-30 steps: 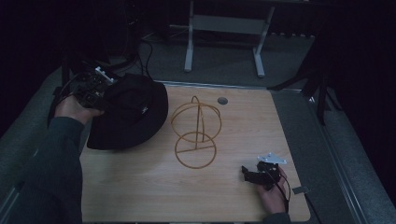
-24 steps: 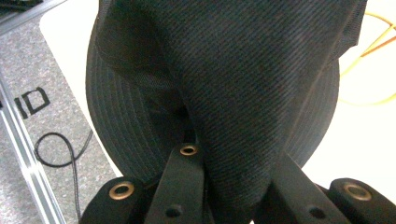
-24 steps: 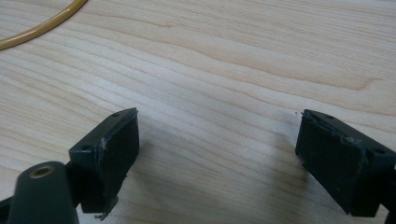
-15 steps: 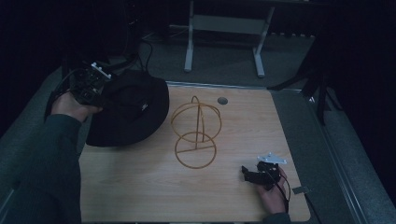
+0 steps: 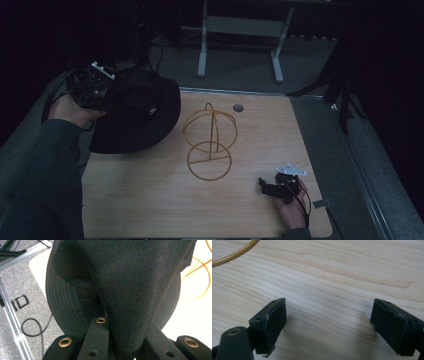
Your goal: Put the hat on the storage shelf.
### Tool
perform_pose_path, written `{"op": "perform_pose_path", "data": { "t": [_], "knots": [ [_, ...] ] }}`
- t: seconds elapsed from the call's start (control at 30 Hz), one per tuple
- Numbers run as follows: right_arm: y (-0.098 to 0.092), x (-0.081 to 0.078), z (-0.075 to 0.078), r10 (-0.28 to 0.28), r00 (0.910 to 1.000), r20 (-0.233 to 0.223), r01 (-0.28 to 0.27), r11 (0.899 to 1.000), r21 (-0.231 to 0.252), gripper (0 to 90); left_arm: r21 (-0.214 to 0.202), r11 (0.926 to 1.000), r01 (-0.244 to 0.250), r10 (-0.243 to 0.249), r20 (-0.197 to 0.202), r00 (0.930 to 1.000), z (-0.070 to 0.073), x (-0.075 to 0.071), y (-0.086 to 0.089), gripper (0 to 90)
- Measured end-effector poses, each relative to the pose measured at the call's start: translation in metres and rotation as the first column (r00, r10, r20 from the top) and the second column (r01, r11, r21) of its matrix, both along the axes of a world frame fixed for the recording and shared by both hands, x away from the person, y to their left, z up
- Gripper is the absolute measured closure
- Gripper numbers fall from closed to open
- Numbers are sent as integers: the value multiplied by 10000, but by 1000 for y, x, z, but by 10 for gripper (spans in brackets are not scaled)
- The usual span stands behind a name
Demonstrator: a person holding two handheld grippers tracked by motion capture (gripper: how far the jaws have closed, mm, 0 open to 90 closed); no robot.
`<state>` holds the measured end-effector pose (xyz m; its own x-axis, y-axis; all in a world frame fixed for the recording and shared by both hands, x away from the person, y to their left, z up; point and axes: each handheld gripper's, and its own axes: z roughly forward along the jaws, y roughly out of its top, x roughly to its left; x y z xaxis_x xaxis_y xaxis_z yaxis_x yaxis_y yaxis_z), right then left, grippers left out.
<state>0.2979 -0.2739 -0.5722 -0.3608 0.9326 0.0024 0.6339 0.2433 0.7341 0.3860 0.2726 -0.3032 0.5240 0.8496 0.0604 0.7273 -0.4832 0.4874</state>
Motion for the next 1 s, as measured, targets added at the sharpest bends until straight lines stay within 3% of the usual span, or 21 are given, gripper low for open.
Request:
{"op": "perform_pose_path", "data": {
  "t": [0.73,1.0],
  "knots": [
    [0,0,0,9,10000,-10,-9,10000,-10,134,-197,9977,648,-641,353,9973,18,-9,4,876],
    [0,0,0,8,10000,-9,-8,10000,-9,134,-481,9943,956,-932,504,9944,23,-12,4,877]
  ]
}}
